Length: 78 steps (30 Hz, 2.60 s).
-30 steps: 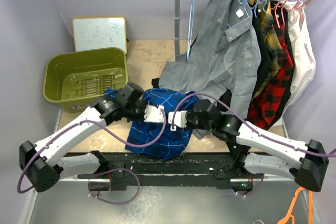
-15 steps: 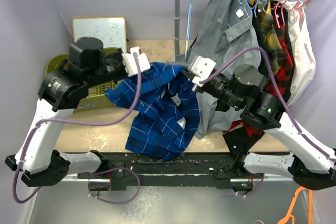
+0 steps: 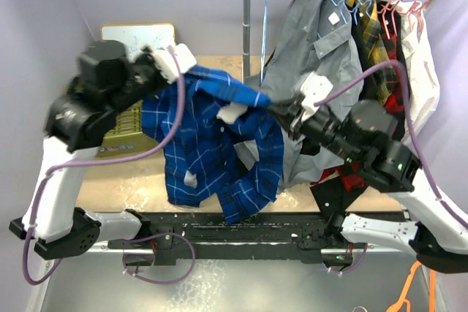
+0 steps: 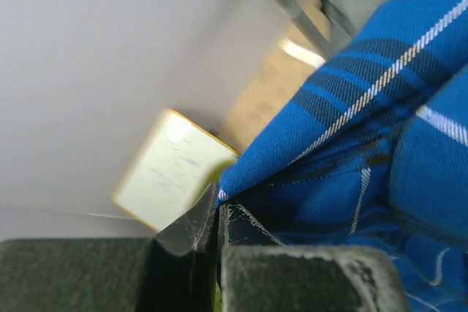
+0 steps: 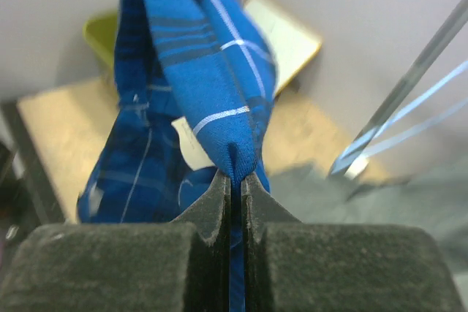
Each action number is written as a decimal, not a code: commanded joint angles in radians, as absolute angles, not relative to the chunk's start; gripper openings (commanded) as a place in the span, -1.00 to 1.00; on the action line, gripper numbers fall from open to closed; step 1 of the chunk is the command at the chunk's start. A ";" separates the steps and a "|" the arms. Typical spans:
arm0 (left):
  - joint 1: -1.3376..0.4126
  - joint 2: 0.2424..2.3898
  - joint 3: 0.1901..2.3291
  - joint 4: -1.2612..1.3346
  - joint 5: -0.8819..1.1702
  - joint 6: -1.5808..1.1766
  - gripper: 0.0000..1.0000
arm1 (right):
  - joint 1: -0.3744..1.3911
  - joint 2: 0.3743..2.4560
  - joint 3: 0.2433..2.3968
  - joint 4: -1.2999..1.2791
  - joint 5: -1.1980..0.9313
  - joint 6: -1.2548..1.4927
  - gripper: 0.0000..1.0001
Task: Place the shirt on the hanger
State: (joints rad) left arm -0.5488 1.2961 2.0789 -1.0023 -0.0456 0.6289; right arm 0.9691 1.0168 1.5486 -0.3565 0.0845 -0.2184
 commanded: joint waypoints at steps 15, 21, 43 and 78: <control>-0.518 1.716 1.546 -0.749 0.057 0.364 -1.00 | 0.937 0.698 0.507 0.116 0.298 0.593 -1.00; -0.452 1.909 1.761 -0.803 0.075 0.314 -1.00 | 0.733 0.868 0.537 0.204 0.205 0.584 -1.00; -0.414 1.605 1.703 -1.036 0.240 0.285 0.99 | 0.709 0.889 1.143 -0.156 0.280 0.324 1.00; -0.368 1.238 1.361 -0.842 0.056 0.148 0.99 | 0.563 1.522 1.721 -0.405 0.369 0.335 -0.66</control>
